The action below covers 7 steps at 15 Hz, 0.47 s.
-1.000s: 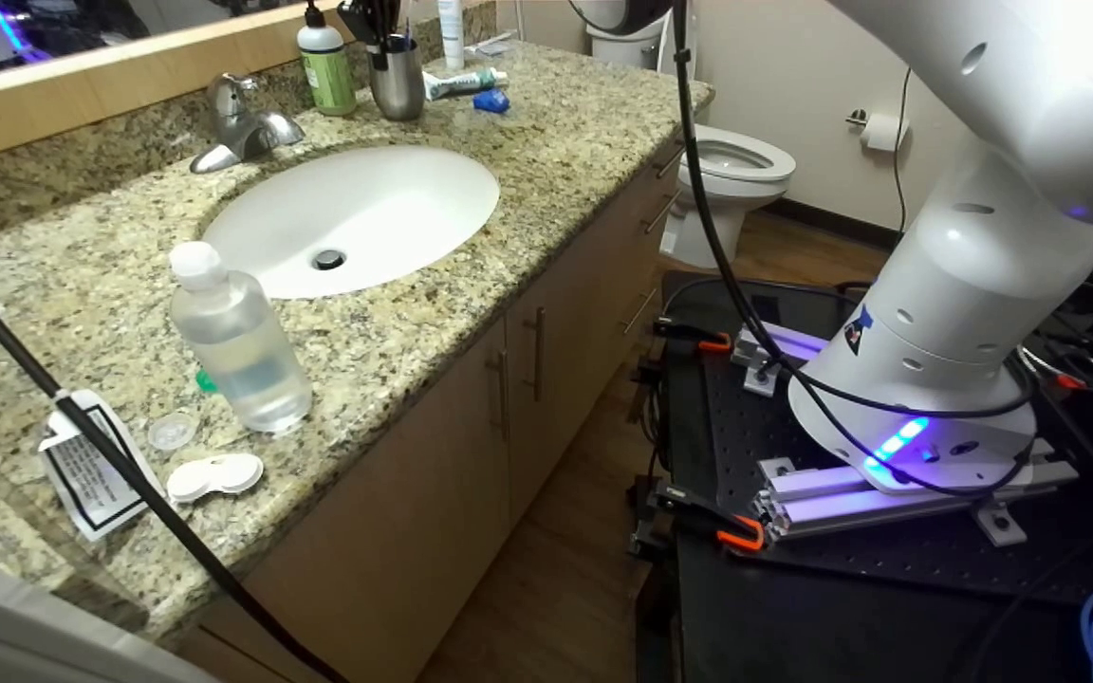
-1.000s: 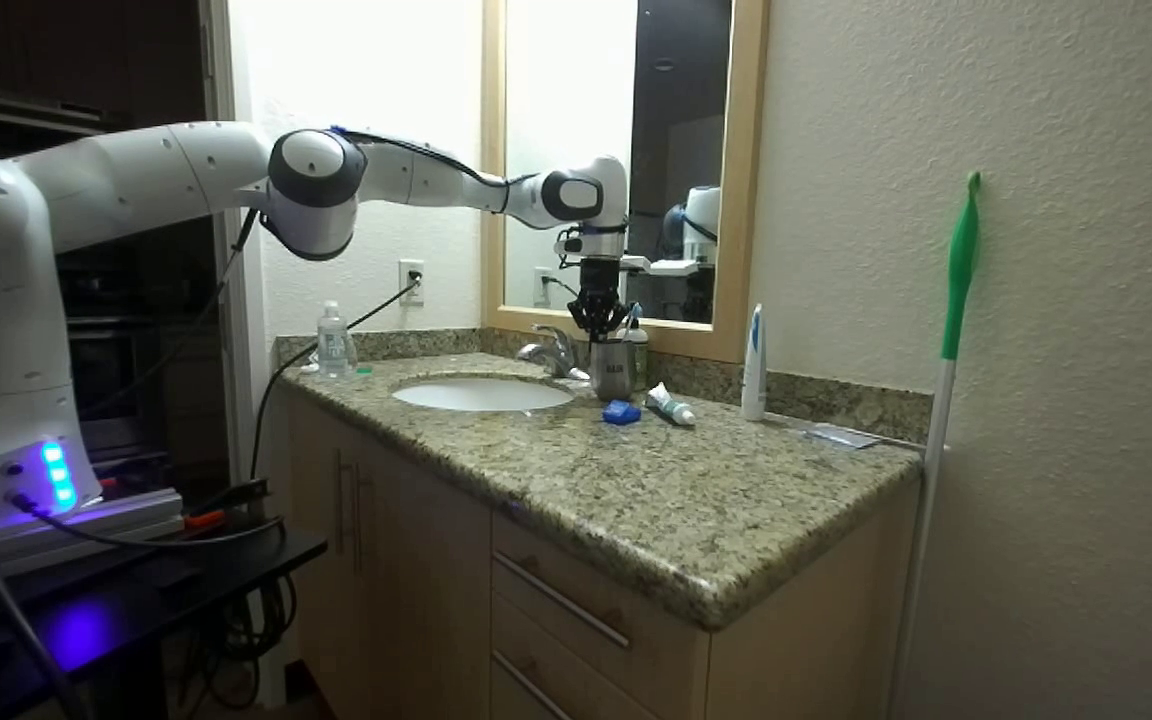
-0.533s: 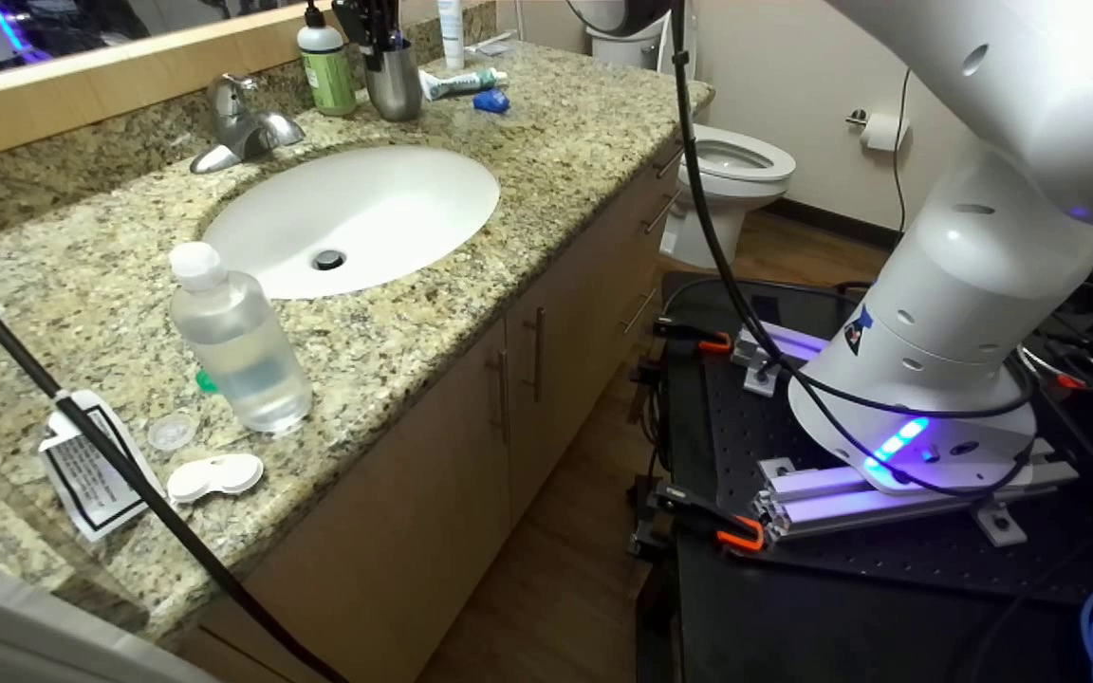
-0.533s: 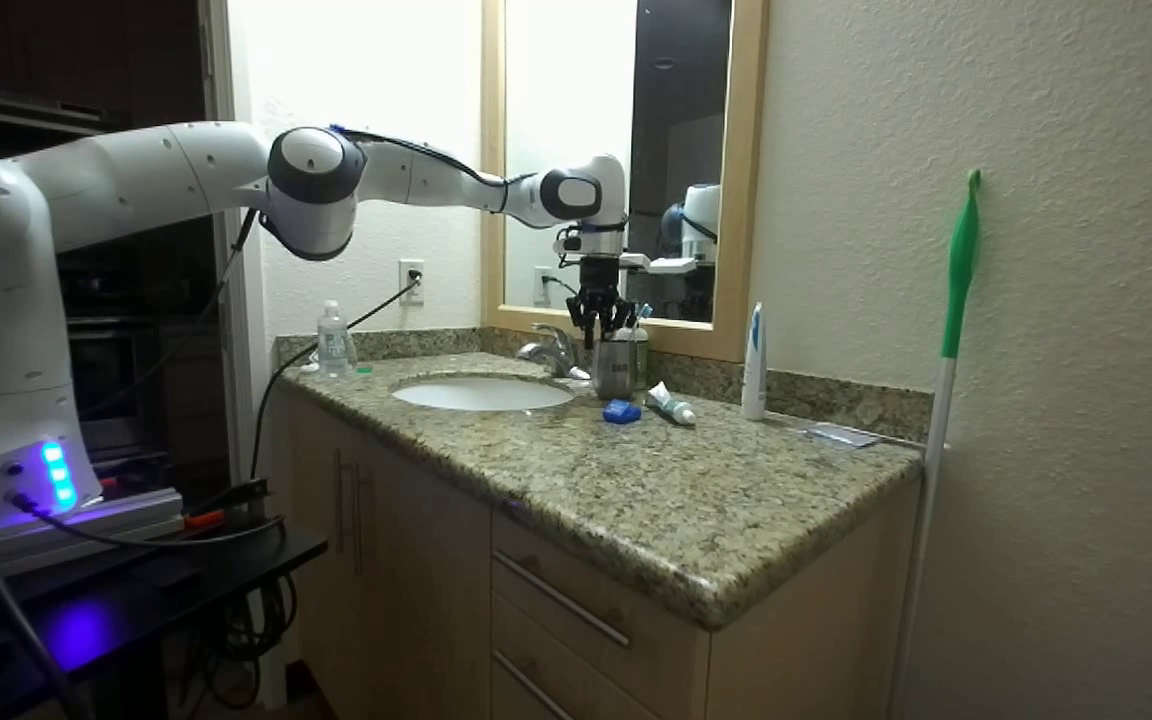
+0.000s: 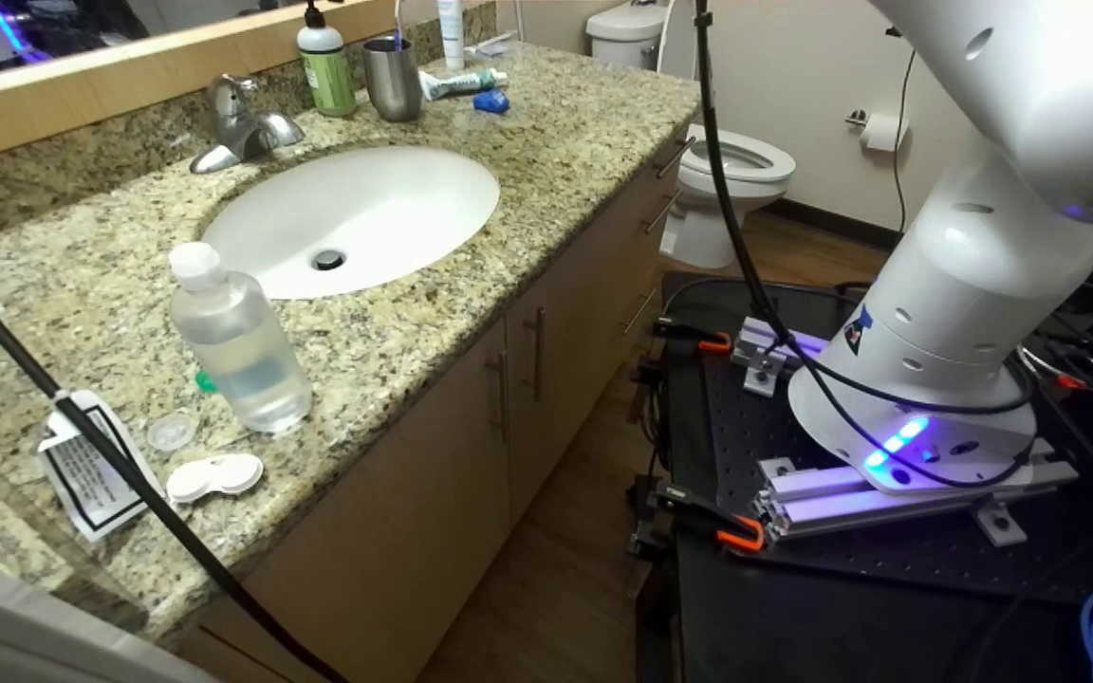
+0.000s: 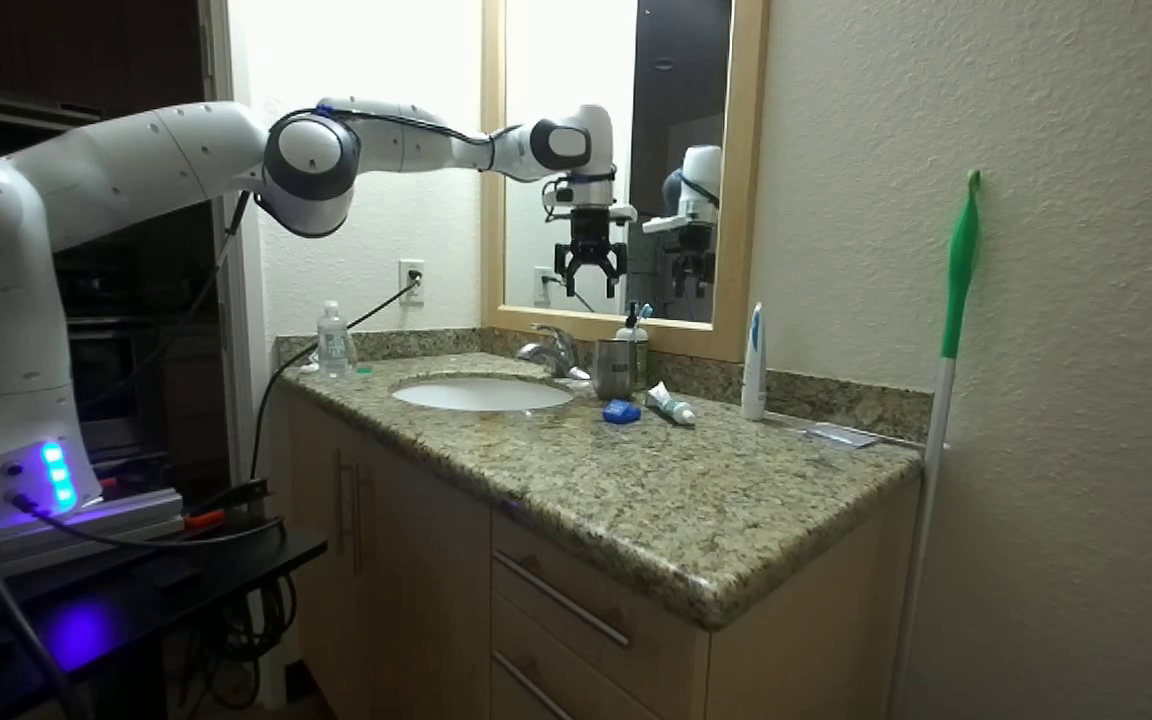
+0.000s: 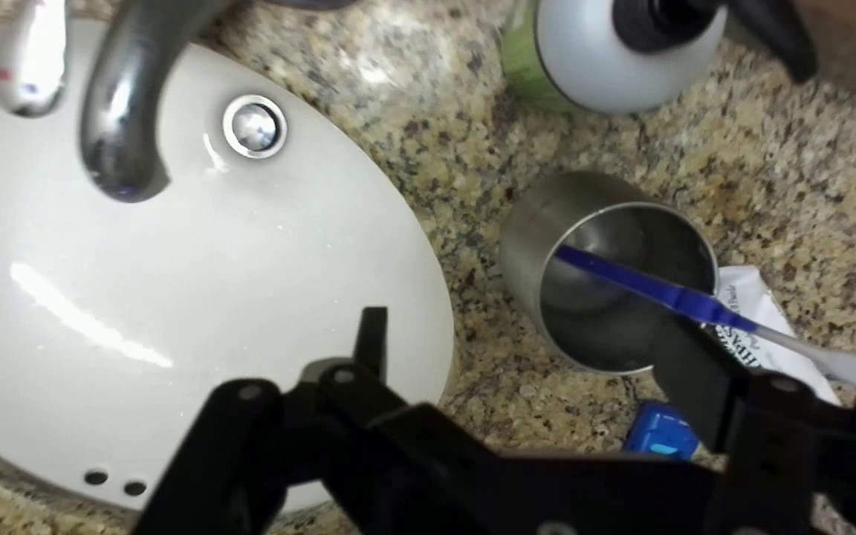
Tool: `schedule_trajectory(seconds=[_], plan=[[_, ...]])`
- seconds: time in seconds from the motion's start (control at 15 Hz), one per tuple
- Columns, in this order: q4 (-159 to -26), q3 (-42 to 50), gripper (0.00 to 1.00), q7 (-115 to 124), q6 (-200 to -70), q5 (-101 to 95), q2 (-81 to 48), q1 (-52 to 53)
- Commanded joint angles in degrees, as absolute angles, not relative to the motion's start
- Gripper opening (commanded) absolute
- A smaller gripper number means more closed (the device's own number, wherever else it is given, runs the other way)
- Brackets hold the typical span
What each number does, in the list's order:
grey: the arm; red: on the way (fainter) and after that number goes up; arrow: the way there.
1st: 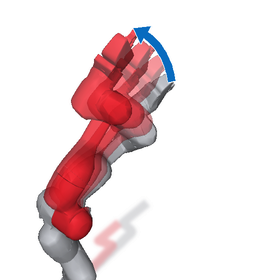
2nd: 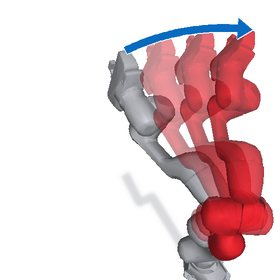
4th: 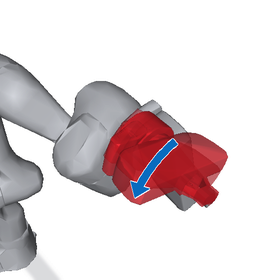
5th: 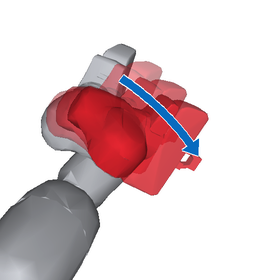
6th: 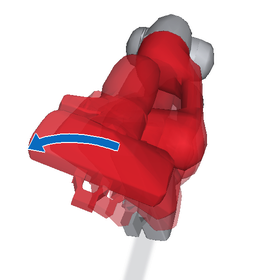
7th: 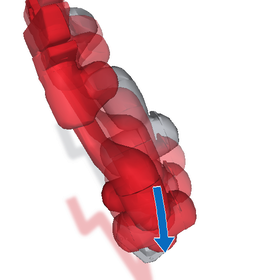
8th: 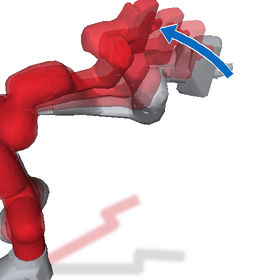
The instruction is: Pick up the silver cup and move it to the left. Pick up the silver cup and move it to the right
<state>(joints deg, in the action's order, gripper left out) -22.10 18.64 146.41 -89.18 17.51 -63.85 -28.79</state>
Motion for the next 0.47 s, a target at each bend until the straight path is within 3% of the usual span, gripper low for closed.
schedule_trajectory(seconds=[0.0,0.4], plan=[[-21.9,10.7,1.0,138.9,-86.5,13.2,-56.4,-29.3],[-23.0,7.3,1.0,136.3,-87.9,9.9,-50.6,-28.5]])
